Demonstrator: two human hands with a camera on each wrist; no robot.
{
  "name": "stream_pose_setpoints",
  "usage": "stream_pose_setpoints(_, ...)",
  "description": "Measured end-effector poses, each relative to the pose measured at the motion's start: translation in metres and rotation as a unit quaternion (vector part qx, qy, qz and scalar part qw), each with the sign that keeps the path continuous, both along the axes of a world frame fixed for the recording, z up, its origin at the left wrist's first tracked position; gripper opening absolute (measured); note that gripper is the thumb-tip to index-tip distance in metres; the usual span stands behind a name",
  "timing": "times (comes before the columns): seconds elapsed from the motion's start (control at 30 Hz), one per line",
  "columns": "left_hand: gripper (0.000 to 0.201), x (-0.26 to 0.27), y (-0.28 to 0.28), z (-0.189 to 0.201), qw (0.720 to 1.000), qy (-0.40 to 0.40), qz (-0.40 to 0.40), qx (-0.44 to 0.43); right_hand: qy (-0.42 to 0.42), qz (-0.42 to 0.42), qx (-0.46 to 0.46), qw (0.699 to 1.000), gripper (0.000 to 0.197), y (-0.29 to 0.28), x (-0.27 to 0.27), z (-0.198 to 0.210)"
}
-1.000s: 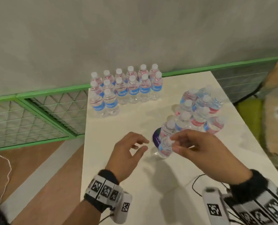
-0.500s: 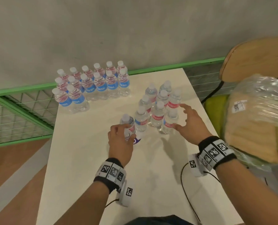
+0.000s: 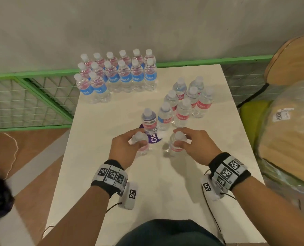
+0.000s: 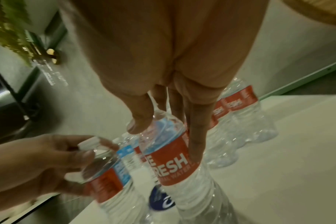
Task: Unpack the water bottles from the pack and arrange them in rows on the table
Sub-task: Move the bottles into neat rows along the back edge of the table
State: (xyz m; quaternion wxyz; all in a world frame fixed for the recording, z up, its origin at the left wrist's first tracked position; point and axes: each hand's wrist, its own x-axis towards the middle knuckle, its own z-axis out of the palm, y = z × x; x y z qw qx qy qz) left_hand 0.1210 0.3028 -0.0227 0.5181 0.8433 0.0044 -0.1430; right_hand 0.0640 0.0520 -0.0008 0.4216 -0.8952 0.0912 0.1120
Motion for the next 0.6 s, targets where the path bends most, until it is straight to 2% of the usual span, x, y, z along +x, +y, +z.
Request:
stream_pose_setpoints(0.17,0.043,-0.007,0.047,-0.001,0.999,-0.012,0.047,0.020,-0.029,0.065,0.036,0.997,0.039,0.068,-0.002,-0.006)
stream_pose_setpoints(0.33,0.043,0.019,0.101,0.006,0.996,-0.030,0.076,0.045,-0.055,0.093,0.050,0.993,0.030,0.132,0.041,-0.007)
stream_pose_setpoints(0.43,0.045,0.052,0.127,0.003,0.995,-0.029,0.076,0.055,-0.049,0.076,0.049,0.995,0.032,0.163,0.079,-0.008)
stream_pose_setpoints(0.6,0.045,0.120,0.147,-0.002,0.995,-0.031,0.058,0.073,-0.058,0.000,0.048,0.997,0.032,0.193,0.142,-0.005)
